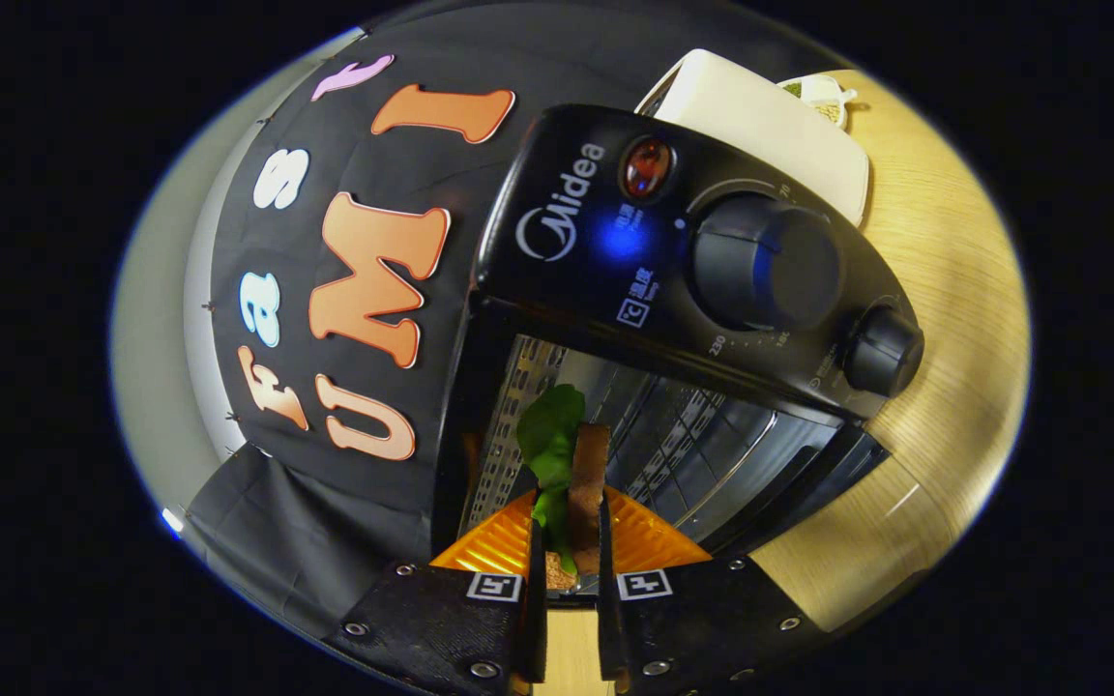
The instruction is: Open the toaster oven, put the food inside, and close the toaster oven door.
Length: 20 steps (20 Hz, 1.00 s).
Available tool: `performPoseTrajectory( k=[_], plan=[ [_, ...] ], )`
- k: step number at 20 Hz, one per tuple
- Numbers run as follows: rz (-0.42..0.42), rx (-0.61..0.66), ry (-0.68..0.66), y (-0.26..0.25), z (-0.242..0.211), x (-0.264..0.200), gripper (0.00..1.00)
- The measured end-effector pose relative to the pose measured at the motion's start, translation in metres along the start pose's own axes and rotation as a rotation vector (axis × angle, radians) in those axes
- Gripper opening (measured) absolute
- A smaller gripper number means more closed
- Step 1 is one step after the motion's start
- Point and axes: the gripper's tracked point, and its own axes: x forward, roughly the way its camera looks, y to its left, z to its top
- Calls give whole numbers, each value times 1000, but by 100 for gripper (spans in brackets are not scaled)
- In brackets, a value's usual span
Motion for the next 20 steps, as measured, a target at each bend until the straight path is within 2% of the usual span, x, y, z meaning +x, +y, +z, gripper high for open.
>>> performPoseTrajectory(
  k=[3, 9, 13, 15, 20],
  plan=[
    [-12, -20, -10, -3, -7, 7, 21],
    [-90, -194, -76, -6, -8, 9, 21],
    [-118, -336, -103, 0, -9, 7, 26],
    [-158, -440, -123, 1, -6, 9, 30],
    [-265, -676, -170, -4, 8, -1, 52]
  ],
)
